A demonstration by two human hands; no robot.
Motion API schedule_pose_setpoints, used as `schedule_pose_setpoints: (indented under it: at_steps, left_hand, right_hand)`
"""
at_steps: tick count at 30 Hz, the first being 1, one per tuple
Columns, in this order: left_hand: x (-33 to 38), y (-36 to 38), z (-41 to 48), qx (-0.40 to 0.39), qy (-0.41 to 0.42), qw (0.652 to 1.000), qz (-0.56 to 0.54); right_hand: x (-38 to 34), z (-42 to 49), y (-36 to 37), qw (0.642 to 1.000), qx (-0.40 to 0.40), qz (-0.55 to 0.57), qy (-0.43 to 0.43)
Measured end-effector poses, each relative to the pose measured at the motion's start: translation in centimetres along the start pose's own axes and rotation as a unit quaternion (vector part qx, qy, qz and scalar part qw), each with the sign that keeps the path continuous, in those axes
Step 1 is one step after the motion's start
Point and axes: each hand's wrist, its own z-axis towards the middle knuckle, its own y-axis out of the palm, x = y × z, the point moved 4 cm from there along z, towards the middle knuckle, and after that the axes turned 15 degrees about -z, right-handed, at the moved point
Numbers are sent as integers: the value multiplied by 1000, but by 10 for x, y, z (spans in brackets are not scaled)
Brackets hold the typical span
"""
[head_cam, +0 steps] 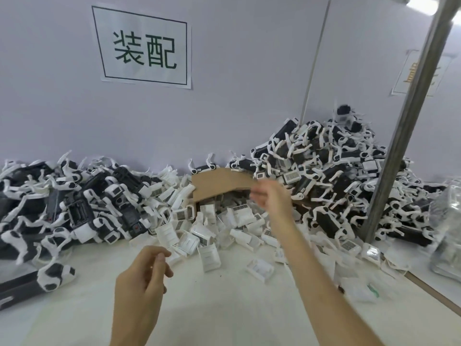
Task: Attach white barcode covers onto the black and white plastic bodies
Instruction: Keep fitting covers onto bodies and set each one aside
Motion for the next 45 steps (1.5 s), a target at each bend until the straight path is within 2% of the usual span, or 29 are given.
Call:
schedule_pose_setpoints:
  at_steps: [3,5,8,10,12,14,16,18,19,21,22,23,25,27,29,31,32,34,35,36,37,38,40,41,42,43,45]
  left_hand:
    - [-5,1,0,-16,-8,1000,16]
    - [-6,1,-2,-20,-10,999,36]
    - [0,3,-3,-33,2,997,63]
    - [12,4,-3,-57,12,996,63]
    - [27,0,-6,-79,30,993,81]
    - [40,-15,-13,-95,58,989,102]
    - [51,-42,-25,-112,103,976,158]
    - [53,-80,-35,-112,122,949,267]
    - [48,-100,-38,-107,98,928,343]
    - [28,-135,-43,-140,-50,863,483]
    - [15,-148,-47,-180,-120,822,527]
    - [3,-157,-51,-209,-161,804,533]
    - [-17,-157,-54,-242,-176,797,524]
    - [-29,-143,-55,-267,-146,804,511]
    - [-40,-127,-51,-273,-119,835,463]
    - [-46,-109,-46,-279,-95,852,433]
    - [-49,-99,-41,-282,-73,843,452]
    - [-56,-81,-28,-281,-7,795,538]
    - [-57,-74,-17,-279,27,770,572]
    - [-56,-69,-1,-268,54,763,586]
    - [-53,-68,17,-240,66,779,576]
    - [-49,-70,38,-194,59,815,543]
    - [-39,-88,80,-51,27,898,437]
    - [-36,-99,97,21,-6,927,375]
    - [-39,-108,113,73,-47,939,332]
    - [-44,-114,125,92,-87,935,332]
    - [-57,-115,139,59,-147,903,398]
  right_hand:
    - [55,-51,26,988,56,-128,-70]
    - [76,-66,37,967,50,-228,-106]
    - [90,-65,48,891,-12,-431,-142]
    - [94,-64,52,858,-43,-487,-158]
    - [96,-66,55,851,-63,-496,-159]
    - [92,-70,53,866,-55,-469,-167]
    - [83,-68,46,879,6,-437,-191]
    - [79,-63,37,868,60,-457,-185]
    - [81,-60,35,858,47,-484,-165]
    - [90,-55,33,841,-27,-527,-121]
    - [95,-54,33,836,-60,-535,-105]
    - [97,-55,34,836,-76,-534,-102]
    - [93,-60,36,845,-63,-515,-129]
    - [87,-65,39,848,-49,-503,-158]
    - [86,-67,41,847,-43,-500,-177]
    - [84,-66,40,866,-10,-458,-200]
    - [81,-65,39,876,11,-432,-213]
    - [76,-67,39,886,29,-397,-240]
    - [74,-69,41,888,23,-384,-253]
    - [72,-71,44,890,8,-369,-266]
    - [72,-73,47,895,-9,-354,-272]
    - [71,-74,49,900,-27,-341,-272]
    - [71,-77,53,904,-51,-321,-277]
    - [70,-79,56,904,-63,-314,-284]
    - [70,-80,58,903,-74,-310,-289]
    - [71,-81,60,901,-82,-309,-293]
    - [71,-84,65,900,-94,-306,-294]
